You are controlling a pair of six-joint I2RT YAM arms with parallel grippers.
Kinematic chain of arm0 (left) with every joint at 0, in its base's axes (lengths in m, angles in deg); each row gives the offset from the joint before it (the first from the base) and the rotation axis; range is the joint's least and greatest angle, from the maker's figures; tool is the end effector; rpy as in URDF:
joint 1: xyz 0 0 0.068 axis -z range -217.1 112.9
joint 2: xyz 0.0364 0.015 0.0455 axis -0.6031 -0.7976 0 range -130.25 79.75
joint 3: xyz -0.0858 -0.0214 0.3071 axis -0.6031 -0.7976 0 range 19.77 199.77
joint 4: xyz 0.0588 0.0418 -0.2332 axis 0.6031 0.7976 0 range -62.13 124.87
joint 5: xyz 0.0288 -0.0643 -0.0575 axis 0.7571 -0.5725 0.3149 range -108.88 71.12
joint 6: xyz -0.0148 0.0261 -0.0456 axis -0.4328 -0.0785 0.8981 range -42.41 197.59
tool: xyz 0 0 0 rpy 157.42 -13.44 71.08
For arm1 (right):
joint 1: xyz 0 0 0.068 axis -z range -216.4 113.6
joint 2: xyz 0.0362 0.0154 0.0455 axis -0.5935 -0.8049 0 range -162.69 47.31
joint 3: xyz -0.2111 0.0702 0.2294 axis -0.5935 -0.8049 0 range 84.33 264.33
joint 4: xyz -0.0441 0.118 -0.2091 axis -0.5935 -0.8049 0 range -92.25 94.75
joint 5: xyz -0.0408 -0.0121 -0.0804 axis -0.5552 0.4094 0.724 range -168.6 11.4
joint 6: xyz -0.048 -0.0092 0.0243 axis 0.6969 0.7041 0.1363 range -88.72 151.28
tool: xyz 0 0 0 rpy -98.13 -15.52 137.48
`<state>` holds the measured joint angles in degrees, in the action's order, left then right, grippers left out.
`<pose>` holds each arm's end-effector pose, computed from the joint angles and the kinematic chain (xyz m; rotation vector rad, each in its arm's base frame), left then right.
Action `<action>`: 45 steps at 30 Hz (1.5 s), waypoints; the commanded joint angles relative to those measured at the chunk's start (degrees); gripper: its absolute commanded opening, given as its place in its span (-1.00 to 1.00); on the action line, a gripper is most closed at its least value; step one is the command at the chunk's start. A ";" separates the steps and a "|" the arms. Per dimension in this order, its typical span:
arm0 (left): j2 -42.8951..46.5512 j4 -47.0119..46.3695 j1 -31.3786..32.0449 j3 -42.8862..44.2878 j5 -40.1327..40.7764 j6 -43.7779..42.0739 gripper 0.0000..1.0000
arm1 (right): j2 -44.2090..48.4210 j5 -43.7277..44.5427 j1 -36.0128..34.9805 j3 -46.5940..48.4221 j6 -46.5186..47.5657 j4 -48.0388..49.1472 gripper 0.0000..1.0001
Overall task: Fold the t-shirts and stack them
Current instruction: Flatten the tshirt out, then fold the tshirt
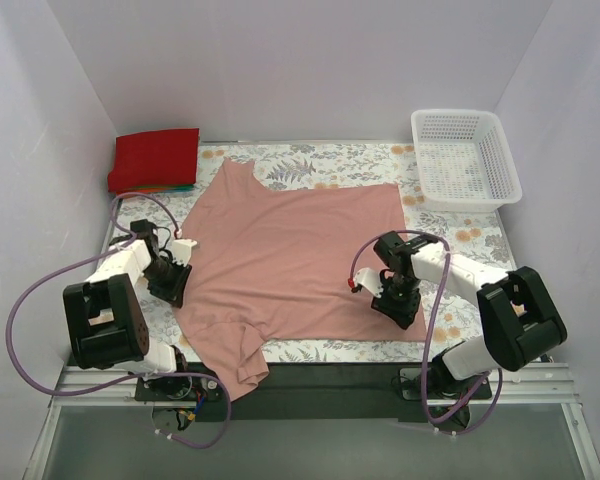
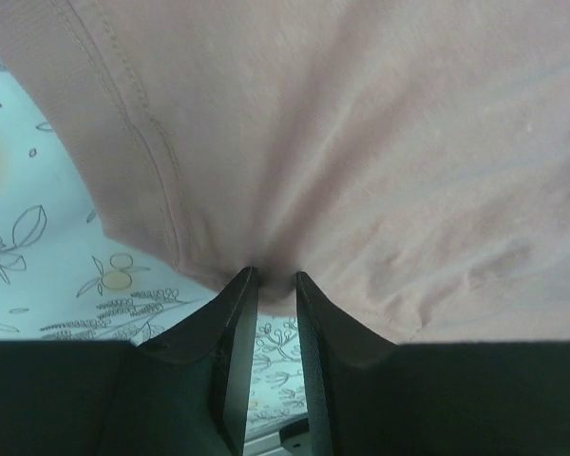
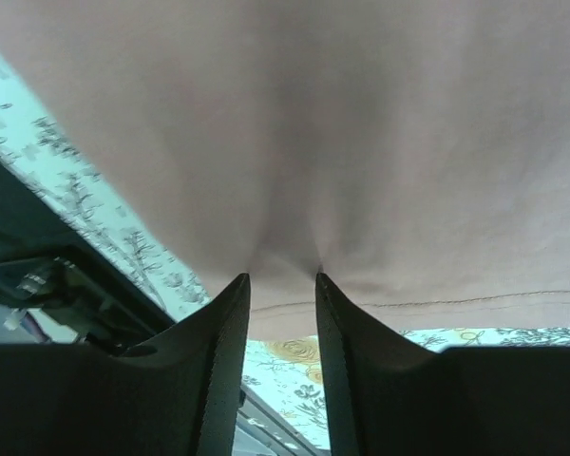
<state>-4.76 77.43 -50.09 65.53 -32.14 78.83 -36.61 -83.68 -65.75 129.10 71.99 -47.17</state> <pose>0.2040 0.0385 0.2196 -0.3748 3.0460 -0.3501 0.1714 0.1001 0.2170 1.7946 -2.5628 -0.1408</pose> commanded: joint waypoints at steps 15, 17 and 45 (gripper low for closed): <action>-1.44 -4.35 4.55 36.66 -25.50 8.23 0.06 | -20.19 -0.83 13.34 53.81 -16.00 3.31 -0.19; -4.34 -9.45 5.61 38.43 -25.59 10.79 0.06 | -24.25 1.03 14.22 59.69 -19.07 5.50 -0.36; -25.53 -28.46 12.20 46.00 -16.54 22.23 0.08 | -52.04 6.22 21.87 73.53 -27.52 20.37 -0.07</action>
<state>-29.98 51.62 -38.11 109.22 -49.56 99.94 -87.30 -77.26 -44.63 199.88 46.09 -29.34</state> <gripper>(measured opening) 0.536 0.467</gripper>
